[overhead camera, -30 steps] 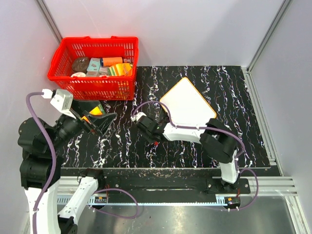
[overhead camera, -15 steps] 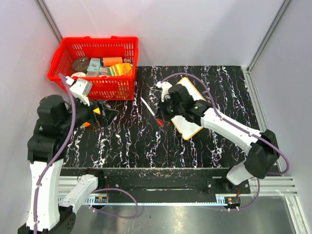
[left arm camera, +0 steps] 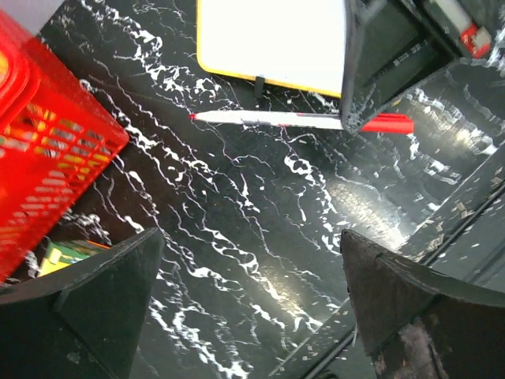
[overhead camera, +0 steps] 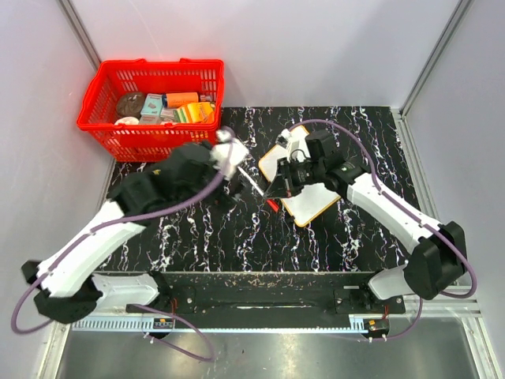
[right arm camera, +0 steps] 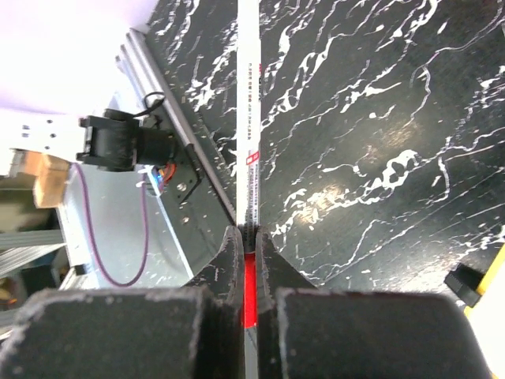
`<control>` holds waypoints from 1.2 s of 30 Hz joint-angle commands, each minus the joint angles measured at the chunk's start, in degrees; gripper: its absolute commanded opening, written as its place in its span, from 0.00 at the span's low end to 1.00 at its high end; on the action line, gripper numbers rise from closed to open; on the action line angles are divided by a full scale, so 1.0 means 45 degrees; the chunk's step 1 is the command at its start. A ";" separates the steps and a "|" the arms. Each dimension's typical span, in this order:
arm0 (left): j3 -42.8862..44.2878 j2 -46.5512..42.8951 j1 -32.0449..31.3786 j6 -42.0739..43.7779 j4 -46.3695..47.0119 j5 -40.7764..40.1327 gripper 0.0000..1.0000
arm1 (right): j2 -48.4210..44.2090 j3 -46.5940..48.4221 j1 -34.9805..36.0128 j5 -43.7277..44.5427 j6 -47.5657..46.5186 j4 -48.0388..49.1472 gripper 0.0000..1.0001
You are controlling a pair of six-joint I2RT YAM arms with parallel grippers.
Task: Write a sentence on the whiteboard
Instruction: Pick up the whiteboard marker at the center of the board.
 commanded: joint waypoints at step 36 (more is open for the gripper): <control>-0.4183 0.0766 -0.4032 0.8600 0.5629 -0.1733 0.00 | -0.1786 -0.0377 -0.1471 -0.3704 0.2185 0.0974 0.39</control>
